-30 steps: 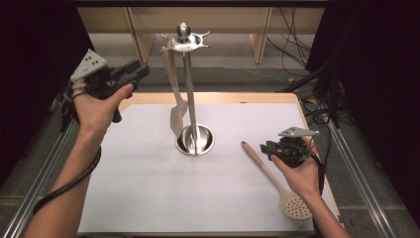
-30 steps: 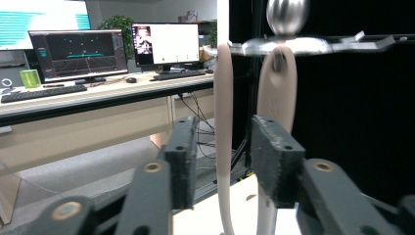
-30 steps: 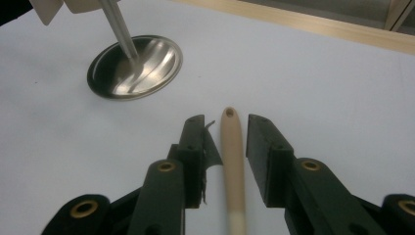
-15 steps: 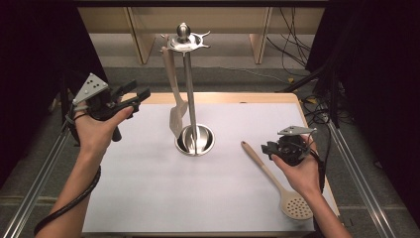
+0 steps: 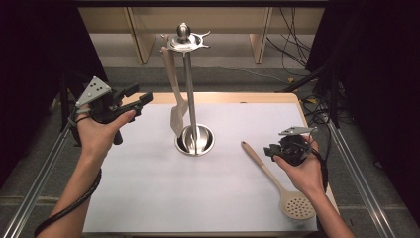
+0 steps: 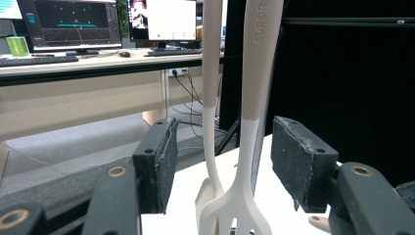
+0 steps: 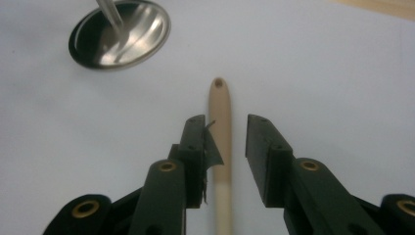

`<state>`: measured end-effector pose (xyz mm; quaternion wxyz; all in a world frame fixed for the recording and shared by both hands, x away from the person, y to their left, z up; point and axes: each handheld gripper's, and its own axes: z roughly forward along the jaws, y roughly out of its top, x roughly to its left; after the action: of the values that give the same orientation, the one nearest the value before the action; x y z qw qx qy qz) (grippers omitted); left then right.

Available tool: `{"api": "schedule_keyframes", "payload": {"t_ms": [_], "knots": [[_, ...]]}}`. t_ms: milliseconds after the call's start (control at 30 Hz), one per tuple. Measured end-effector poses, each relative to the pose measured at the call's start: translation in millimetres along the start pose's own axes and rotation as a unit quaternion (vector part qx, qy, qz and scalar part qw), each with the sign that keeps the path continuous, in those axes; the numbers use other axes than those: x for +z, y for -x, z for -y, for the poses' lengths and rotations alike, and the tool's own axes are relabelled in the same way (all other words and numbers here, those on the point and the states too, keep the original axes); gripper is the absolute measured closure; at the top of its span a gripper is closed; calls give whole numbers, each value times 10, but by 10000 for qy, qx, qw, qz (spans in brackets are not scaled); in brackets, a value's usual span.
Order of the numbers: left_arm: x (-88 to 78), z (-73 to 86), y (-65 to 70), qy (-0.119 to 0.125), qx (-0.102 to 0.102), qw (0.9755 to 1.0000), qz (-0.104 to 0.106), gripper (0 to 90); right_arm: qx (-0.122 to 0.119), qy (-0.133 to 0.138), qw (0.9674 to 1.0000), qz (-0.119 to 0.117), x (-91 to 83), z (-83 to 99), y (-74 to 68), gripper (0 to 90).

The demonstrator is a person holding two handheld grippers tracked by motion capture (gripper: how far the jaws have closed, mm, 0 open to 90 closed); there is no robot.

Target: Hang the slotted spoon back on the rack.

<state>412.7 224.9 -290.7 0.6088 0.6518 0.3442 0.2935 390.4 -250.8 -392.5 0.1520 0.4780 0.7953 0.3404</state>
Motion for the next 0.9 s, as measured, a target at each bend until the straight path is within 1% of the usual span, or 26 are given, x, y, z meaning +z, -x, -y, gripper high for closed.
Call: {"api": "schedule_keyframes", "payload": {"t_ms": [33,67,100,133,167,200,233,267,300,367,433,467,500,533,567,600,633,667,700,733,767,800,833,867,900], "knots": [[-4,4,-4,-15,13,10000,-16,426,-60,-119,9999,27,15,1,16,699],[-7,6,-3,-15,8,10000,-23,425,-6,-184,9998,36,26,-2,16,699],[-12,10,-3,-5,-5,10000,-18,424,-53,-215,9997,33,41,-2,27,698],[-22,16,-5,-18,-3,10000,-29,423,85,-208,9997,27,82,10,8,698],[-30,24,-8,-35,-13,10000,-48,423,86,-398,9992,1,86,1,7,698],[-35,33,-14,-47,-33,10000,-40,423,59,-445,9990,-34,110,0,12,698],[-42,41,-22,-67,-61,10000,-32,422,-34,-596,9982,-21,125,-5,15,698],[-48,48,-27,-65,-81,9999,-35,422,-148,-628,9979,-35,157,-4,22,698],[-56,52,-28,-82,-60,9999,-59,422,-142,-822,9965,-47,158,-10,14,699],[-76,53,-22,-110,-78,9999,-70,420,-140,-1077,9940,-84,192,-14,3,703],[-76,41,-19,-81,-76,9999,-51,419,-163,-1356,9906,-92,226,-9,-14,725],[-73,35,-18,-83,-79,9999,-37,417,-272,-1476,9886,-118,251,-1,-8,727],[-64,31,-26,-72,-72,9999,-10,416,-282,-1600,9867,-86,277,7,-11,727],[-52,32,-26,-66,-115,9999,-12,415,-232,-1766,9840,-112,292,20,-12,728],[-40,37,-38,-67,-76,9999,10,414,-295,-1908,9812,-83,312,30,1,729],[-29,46,-42,-85,-82,9999,24,414,-197,-2083,9779,-19,324,40,-11,730],[-19,56,-45,-99,-99,9999,44,414,-253,-2169,9759,-34,338,53,1,730],[-11,64,-45,-115,-110,9999,56,414,-377,-2241,9738,-13,358,71,26,730],[-4,68,-47,-131,-92,9998,78,414,-242,-2349,9717,-4,349,65,2,731],[2,70,-46,-137,-101,9998,95,414,-300,-2437,9694,62,359,80,19,732],[7,70,-46,-136,-92,9998,102,414,-288,-2495,9679,107,362,83,19,732],[11,70,-42,-141,-90,9998,110,413,-197,-2552,9667,67,362,72,9,733],[15,69,-37,-148,-89,9998,132,412,-201,-2597,9654,95,360,64,10,733],[18,68,-32,-152,-98,9997,155,412,-258,-2628,9644,158,376,69,21,733],[20,68,-28,-152,-97,9997,170,411,-243,-2654,9638,106,383,63,11,732]]}}
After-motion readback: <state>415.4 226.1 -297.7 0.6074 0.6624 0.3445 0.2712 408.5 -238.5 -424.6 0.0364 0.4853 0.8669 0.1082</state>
